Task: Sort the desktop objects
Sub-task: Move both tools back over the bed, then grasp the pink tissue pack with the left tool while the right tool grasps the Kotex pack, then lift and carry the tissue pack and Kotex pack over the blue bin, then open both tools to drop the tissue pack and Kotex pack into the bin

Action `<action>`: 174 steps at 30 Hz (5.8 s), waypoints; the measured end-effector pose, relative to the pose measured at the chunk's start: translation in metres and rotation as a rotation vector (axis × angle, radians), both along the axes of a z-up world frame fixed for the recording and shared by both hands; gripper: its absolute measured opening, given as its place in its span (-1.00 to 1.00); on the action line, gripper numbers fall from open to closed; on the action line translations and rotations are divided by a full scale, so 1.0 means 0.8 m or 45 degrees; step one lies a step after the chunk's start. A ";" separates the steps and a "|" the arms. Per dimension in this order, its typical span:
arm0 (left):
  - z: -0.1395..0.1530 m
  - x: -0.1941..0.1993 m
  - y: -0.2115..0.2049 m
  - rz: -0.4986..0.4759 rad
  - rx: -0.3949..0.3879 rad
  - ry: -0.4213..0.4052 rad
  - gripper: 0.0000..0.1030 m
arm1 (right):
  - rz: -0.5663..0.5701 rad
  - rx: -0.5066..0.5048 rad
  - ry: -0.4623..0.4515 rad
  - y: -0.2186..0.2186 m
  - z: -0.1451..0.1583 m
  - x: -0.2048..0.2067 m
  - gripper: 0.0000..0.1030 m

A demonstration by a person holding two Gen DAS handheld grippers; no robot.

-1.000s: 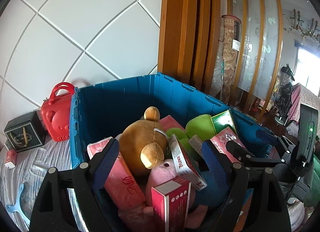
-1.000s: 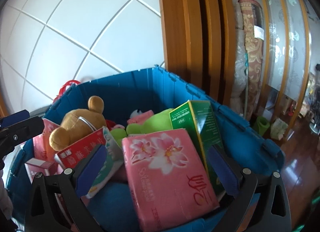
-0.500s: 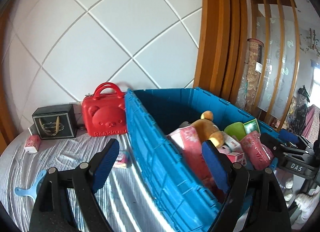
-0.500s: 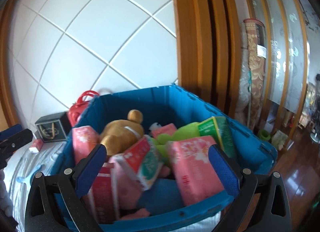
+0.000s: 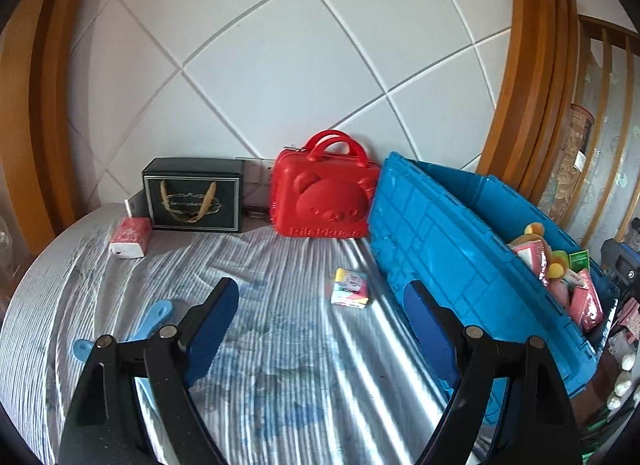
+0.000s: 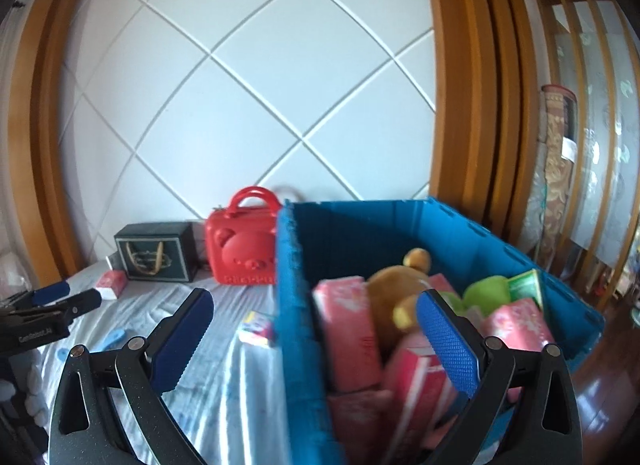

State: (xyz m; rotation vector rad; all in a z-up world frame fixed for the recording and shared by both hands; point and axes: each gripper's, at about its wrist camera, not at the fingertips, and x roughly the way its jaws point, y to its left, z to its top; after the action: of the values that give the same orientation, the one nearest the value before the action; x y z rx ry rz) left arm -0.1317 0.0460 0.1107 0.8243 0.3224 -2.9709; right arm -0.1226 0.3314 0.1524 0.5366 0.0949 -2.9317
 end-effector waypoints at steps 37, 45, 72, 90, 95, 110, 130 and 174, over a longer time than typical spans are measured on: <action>-0.262 -0.392 -0.511 0.390 -0.045 -0.656 0.65 | -0.261 -0.016 -0.740 -0.216 -0.371 -0.360 1.00; -0.316 -0.461 -0.534 0.409 -0.132 -0.823 0.67 | -0.324 -0.089 -0.821 -0.201 -0.398 -0.402 1.00; -0.243 -0.210 -0.396 0.313 -0.159 -0.655 0.75 | -0.154 -0.056 -0.759 -0.224 -0.318 -0.314 0.36; -0.113 0.040 -0.238 0.318 -0.274 -0.327 0.75 | 0.114 -0.014 -0.316 -0.223 -0.136 -0.061 0.36; -0.074 0.061 -0.178 0.272 -0.289 -0.205 0.75 | 0.144 -0.037 -0.231 -0.185 -0.096 -0.027 0.36; 0.033 0.026 0.112 -0.083 -0.255 0.084 0.75 | -0.041 -0.031 0.058 0.068 0.020 0.017 0.36; 0.060 -0.109 0.499 -0.450 -0.314 0.034 0.75 | -0.207 0.001 -0.106 0.346 -0.028 -0.090 0.36; 0.048 -0.089 0.496 -0.416 -0.281 0.026 0.78 | -0.215 -0.054 -0.195 0.385 -0.049 -0.081 1.00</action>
State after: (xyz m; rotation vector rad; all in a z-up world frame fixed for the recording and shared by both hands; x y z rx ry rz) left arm -0.2029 0.4426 0.1488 0.8958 -0.1557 -3.2303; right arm -0.1876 0.6397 0.1135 0.7966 -0.0323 -3.0332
